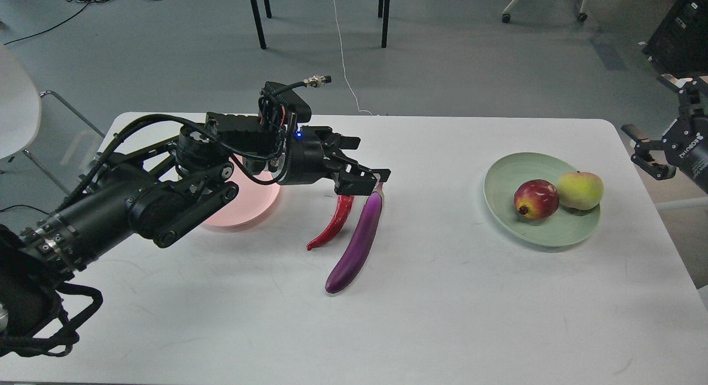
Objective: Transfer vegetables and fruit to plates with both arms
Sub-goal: 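Reach the left gripper down to the red chili pepper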
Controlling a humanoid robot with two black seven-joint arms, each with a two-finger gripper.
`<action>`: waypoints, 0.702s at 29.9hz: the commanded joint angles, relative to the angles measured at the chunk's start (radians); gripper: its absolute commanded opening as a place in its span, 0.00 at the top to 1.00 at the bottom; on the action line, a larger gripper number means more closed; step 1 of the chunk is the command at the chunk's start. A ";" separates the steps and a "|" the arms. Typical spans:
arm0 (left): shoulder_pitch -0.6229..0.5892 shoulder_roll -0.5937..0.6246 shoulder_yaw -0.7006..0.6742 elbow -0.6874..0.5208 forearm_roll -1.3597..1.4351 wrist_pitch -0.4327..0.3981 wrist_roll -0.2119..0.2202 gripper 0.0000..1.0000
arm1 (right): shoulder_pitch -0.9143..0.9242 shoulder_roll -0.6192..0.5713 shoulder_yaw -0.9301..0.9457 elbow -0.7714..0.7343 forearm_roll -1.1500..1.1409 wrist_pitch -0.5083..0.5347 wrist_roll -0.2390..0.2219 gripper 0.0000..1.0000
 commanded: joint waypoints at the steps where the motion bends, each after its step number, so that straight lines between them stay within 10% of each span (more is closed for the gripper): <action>1: 0.001 -0.039 0.049 0.083 0.008 0.033 0.007 0.00 | 0.000 0.006 0.000 0.001 0.000 0.000 0.000 0.01; 21: 0.018 -0.077 0.178 0.294 0.068 0.157 0.021 0.05 | -0.006 0.017 0.000 0.001 0.000 0.000 0.000 0.01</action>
